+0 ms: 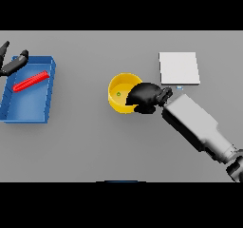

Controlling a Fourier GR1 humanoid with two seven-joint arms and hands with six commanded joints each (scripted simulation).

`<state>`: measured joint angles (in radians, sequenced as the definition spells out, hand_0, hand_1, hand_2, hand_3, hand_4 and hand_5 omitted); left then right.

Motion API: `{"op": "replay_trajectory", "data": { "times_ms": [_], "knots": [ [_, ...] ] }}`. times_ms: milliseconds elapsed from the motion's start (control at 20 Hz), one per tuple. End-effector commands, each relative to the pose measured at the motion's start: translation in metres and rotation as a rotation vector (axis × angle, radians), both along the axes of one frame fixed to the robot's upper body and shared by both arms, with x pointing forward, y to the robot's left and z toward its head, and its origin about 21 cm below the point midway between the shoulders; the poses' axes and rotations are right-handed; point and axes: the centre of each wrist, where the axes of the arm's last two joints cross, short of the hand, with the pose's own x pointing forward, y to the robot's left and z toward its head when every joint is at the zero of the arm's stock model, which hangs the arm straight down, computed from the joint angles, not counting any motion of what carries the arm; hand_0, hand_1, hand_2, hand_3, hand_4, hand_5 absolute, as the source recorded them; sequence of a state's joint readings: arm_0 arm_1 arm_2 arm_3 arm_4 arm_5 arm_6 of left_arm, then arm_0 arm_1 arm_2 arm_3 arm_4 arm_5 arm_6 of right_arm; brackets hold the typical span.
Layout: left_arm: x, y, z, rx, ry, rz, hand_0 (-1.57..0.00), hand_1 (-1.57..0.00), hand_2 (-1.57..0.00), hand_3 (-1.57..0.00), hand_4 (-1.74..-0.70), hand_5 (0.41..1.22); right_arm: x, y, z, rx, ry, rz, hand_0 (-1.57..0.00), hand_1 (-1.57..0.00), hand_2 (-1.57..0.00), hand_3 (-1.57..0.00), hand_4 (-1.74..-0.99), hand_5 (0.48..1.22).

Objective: Pick up the red beaker and tilt it to pour out 1 green nut into yellow bowl. Pick up the yellow bowl and place it on the metallic measuring scale.

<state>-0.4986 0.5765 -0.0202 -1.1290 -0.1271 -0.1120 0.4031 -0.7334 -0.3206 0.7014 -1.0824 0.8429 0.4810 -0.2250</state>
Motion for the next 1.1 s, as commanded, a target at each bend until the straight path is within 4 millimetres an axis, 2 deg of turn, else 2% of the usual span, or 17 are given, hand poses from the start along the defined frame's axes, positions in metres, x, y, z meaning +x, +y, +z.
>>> {"op": "replay_trajectory", "data": {
  "times_ms": [0,300,400,650,700,850,1050],
  "knots": [
    [-0.001,-0.002,-0.001,0.001,0.003,-0.006,0.00,0.00,0.00,0.00,-0.79,0.704,0.002,0.001,0.003,0.009,-0.007,0.003,-1.49,-1.49,-1.36,-1.20,-1.714,1.203],
    [-0.003,-0.003,0.002,0.023,0.001,-0.015,0.00,0.00,0.00,0.00,-0.77,0.705,0.001,-0.010,0.038,0.013,-0.037,-0.036,-1.55,-1.55,-1.48,-1.16,-1.734,1.216],
    [-0.001,-0.001,0.001,0.004,0.002,-0.012,0.00,0.00,0.00,0.00,-0.78,0.702,0.000,-0.016,0.049,0.009,-0.056,-0.056,-1.56,-1.56,-1.45,-1.20,-1.736,1.218],
    [0.000,0.000,0.004,-0.019,-0.007,-0.008,0.00,0.00,0.00,0.00,-0.80,0.704,-0.007,-0.023,0.066,0.010,-0.106,-0.093,-1.57,-1.57,-1.51,-1.18,-1.739,1.219],
    [-0.001,0.001,0.006,-0.024,-0.010,-0.016,0.00,0.00,0.00,0.00,-0.80,0.704,-0.004,-0.027,0.069,0.011,-0.115,-0.124,-1.52,-1.57,-1.52,-1.18,-1.740,1.219],
    [0.001,0.001,0.006,-0.040,0.001,0.000,0.00,0.00,0.00,0.00,-0.82,0.717,0.006,-0.039,0.083,-0.002,-0.164,-0.185,-1.54,-1.57,-1.49,-1.18,-1.740,1.220],
    [-0.004,-0.001,0.006,-0.043,-0.004,0.010,0.00,0.00,0.00,0.00,-0.84,0.737,0.021,-0.065,0.086,0.032,-0.232,-0.251,-1.56,-1.57,-1.53,-1.16,-1.741,1.221]
  ]
}}
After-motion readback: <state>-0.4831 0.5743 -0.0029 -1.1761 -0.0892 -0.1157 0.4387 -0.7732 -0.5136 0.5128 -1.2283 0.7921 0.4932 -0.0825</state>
